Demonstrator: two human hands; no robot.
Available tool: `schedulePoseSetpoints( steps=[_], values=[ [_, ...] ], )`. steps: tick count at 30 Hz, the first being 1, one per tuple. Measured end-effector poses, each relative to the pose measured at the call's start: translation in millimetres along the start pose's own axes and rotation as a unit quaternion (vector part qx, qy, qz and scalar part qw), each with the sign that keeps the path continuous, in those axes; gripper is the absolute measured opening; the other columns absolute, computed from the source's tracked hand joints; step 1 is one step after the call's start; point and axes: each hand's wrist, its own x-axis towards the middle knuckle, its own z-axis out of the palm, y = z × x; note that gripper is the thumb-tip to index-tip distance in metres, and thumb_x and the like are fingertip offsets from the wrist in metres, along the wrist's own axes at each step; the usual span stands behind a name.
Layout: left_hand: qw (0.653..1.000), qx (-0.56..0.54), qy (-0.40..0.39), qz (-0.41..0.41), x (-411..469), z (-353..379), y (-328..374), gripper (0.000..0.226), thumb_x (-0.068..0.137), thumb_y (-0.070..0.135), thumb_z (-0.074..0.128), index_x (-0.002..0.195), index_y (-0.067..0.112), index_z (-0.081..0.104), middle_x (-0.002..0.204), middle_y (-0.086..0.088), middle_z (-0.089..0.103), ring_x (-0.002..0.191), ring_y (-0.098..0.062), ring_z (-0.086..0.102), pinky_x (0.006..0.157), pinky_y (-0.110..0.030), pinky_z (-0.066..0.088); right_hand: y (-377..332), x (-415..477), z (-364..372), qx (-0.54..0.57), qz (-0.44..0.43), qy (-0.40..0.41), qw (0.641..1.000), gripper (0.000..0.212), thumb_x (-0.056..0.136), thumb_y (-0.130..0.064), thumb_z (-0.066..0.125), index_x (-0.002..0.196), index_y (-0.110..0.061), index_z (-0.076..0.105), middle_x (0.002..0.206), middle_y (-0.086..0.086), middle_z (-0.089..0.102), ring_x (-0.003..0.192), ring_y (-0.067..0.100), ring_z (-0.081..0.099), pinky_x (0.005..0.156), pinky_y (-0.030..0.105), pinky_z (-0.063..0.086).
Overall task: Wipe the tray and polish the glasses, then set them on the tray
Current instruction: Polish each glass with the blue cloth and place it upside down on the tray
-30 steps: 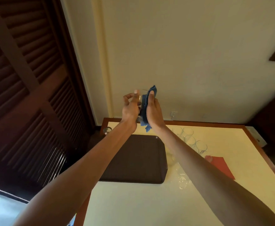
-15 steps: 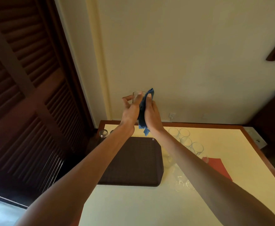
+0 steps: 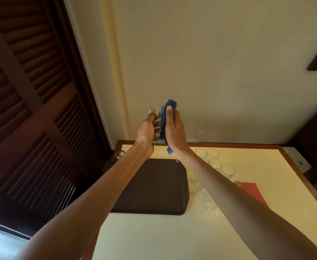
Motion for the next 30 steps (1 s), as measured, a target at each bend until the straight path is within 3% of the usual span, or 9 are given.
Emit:
schedulePoseSetpoints(
  steps=[4, 6, 10, 13, 15, 18, 23, 26, 30],
  values=[
    [1.000, 0.011, 0.013, 0.001, -6.5, 0.7, 6.5, 0.057, 0.100, 0.066, 0.047, 0.110, 0.017, 0.073, 0.106, -0.007, 0.078, 0.098, -0.024, 0.075, 0.080, -0.036, 0.060, -2.0, -2.1, 5.3, 0.126, 0.126, -0.023, 0.984, 0.062, 0.106, -0.055, 0.026, 0.086, -0.018, 0.072, 0.075, -0.001, 0.074, 0.077, 0.019, 0.071, 0.073, 0.035, 0.056],
    [1.000, 0.018, 0.024, 0.004, -3.8, -2.3, 5.8, 0.063, 0.093, 0.072, 0.055, 0.123, 0.018, 0.069, 0.120, -0.009, 0.073, 0.104, -0.026, 0.072, 0.084, -0.037, 0.059, 1.8, -12.5, 8.8, 0.116, 0.139, -0.038, 0.983, 0.059, 0.107, -0.054, 0.025, 0.090, -0.020, 0.071, 0.079, -0.001, 0.075, 0.080, 0.016, 0.072, 0.074, 0.032, 0.055],
    [0.999, 0.009, 0.050, -0.001, -0.2, -11.0, -0.6, 0.066, 0.089, 0.074, 0.057, 0.132, 0.025, 0.061, 0.121, -0.007, 0.071, 0.110, -0.025, 0.070, 0.096, -0.045, 0.058, 13.2, -39.9, 16.2, -0.026, 0.035, -0.039, 0.998, 0.047, 0.107, -0.046, 0.030, 0.121, -0.006, 0.050, 0.091, 0.005, 0.067, 0.077, 0.012, 0.068, 0.061, 0.017, 0.051],
    [0.999, -0.022, 0.025, -0.011, -5.1, -12.6, -4.1, 0.057, 0.101, 0.064, 0.048, 0.127, 0.018, 0.066, 0.116, -0.010, 0.074, 0.105, -0.025, 0.072, 0.082, -0.037, 0.061, 13.5, -39.1, 15.6, -0.044, -0.077, -0.014, 0.996, 0.036, 0.107, -0.037, 0.039, 0.128, -0.008, 0.041, 0.104, 0.009, 0.065, 0.089, 0.015, 0.068, 0.068, 0.019, 0.055],
    [0.999, -0.023, 0.014, -0.023, -7.2, -11.8, -7.5, 0.053, 0.105, 0.059, 0.044, 0.122, 0.017, 0.071, 0.112, -0.010, 0.076, 0.097, -0.024, 0.074, 0.071, -0.035, 0.061, 9.0, -28.6, 12.7, -0.053, -0.084, 0.005, 0.995, 0.038, 0.106, -0.041, 0.042, 0.128, -0.010, 0.042, 0.104, 0.008, 0.066, 0.088, 0.015, 0.069, 0.068, 0.021, 0.057],
    [0.999, -0.019, 0.028, -0.020, -12.3, -7.2, -8.8, 0.052, 0.107, 0.059, 0.040, 0.126, 0.022, 0.070, 0.113, -0.009, 0.077, 0.101, -0.028, 0.074, 0.089, -0.049, 0.062, -0.9, -10.6, 3.0, -0.031, 0.033, 0.017, 0.999, 0.050, 0.102, -0.054, 0.044, 0.118, -0.008, 0.052, 0.093, 0.005, 0.068, 0.080, 0.019, 0.069, 0.062, 0.023, 0.053],
    [0.999, 0.016, 0.039, -0.015, -15.7, -2.2, -1.1, 0.068, 0.084, 0.085, 0.052, 0.114, 0.029, 0.074, 0.120, -0.002, 0.073, 0.109, -0.022, 0.070, 0.096, -0.043, 0.057, -6.9, -4.7, 5.2, 0.075, 0.187, -0.019, 0.979, 0.063, 0.099, -0.068, 0.033, 0.092, -0.017, 0.070, 0.083, 0.004, 0.073, 0.083, 0.023, 0.070, 0.079, 0.037, 0.056],
    [0.997, 0.014, 0.076, -0.020, -7.2, -5.8, -2.8, 0.105, 0.057, 0.099, 0.054, 0.135, 0.029, 0.063, 0.139, -0.005, 0.057, 0.123, -0.026, 0.061, 0.103, -0.049, 0.053, -4.3, -14.6, 9.9, 0.063, 0.198, -0.042, 0.977, 0.066, 0.099, -0.068, 0.028, 0.085, -0.020, 0.071, 0.076, 0.001, 0.074, 0.078, 0.020, 0.072, 0.078, 0.037, 0.058],
    [0.998, 0.008, 0.058, -0.028, -4.6, -13.9, -3.6, 0.086, 0.080, 0.087, 0.053, 0.141, 0.027, 0.057, 0.132, -0.004, 0.065, 0.118, -0.026, 0.065, 0.104, -0.049, 0.053, 11.9, -37.3, 15.8, -0.058, 0.120, -0.078, 0.988, 0.063, 0.104, -0.059, 0.028, 0.118, -0.005, 0.056, 0.087, 0.006, 0.067, 0.079, 0.019, 0.068, 0.063, 0.024, 0.051]
  ],
)
